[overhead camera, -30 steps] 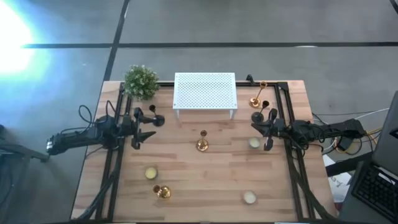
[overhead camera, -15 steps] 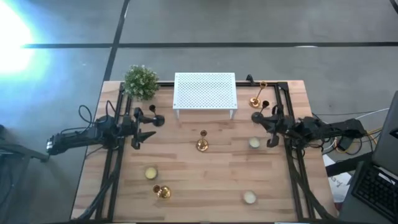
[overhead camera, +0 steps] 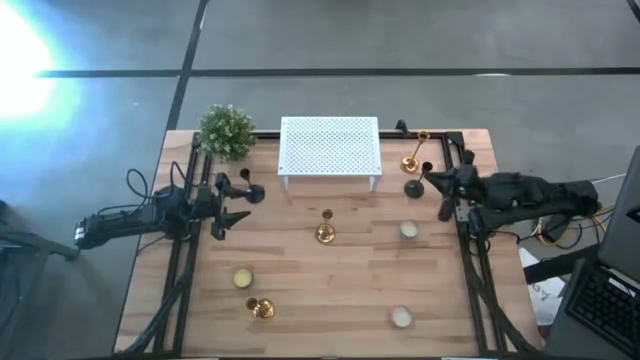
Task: Pick & Place candle stick holders
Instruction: Put the right black candle holder on the shelf, then put the top gold candle holder on the shelf
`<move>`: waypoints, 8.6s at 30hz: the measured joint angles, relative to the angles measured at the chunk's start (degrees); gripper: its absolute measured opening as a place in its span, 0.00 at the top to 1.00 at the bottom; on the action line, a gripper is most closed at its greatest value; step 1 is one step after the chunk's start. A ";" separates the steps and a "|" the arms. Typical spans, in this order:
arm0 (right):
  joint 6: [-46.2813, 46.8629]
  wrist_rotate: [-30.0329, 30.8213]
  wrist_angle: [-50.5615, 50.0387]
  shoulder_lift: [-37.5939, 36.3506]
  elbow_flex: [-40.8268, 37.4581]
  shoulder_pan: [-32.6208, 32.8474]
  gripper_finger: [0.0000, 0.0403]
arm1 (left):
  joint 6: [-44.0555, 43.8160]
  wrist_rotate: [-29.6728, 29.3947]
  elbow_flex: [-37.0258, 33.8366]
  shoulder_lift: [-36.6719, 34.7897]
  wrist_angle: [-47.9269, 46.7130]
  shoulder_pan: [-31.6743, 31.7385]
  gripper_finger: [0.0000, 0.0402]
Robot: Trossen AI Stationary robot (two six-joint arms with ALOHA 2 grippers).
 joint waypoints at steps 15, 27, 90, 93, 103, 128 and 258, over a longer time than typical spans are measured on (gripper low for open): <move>32.06 13.49 2.22 5.07 -16.97 0.00 0.98 | 0.00 0.00 0.00 -0.02 0.00 0.00 0.31; 37.81 13.70 1.29 5.07 -20.78 -0.02 0.98 | 0.00 -0.02 0.00 -0.01 -0.01 0.01 0.31; 32.46 17.23 21.86 27.73 -22.10 -12.98 0.95 | 0.00 -0.01 0.00 -0.02 -0.04 0.00 0.31; 31.78 17.24 22.18 27.90 -22.10 -12.96 0.96 | 0.00 0.00 0.00 -0.02 -0.04 0.02 0.31; 31.38 17.04 23.83 27.85 -22.05 -12.94 0.91 | 0.00 0.00 0.00 -0.01 -0.03 0.00 0.31; 27.65 20.06 29.62 27.93 -21.99 -13.31 0.62 | 0.00 -0.01 0.00 -0.01 -0.02 0.00 0.31; -10.27 -46.57 35.55 77.09 40.39 -47.83 0.69 | 0.00 0.00 0.00 0.00 -0.02 -0.01 0.31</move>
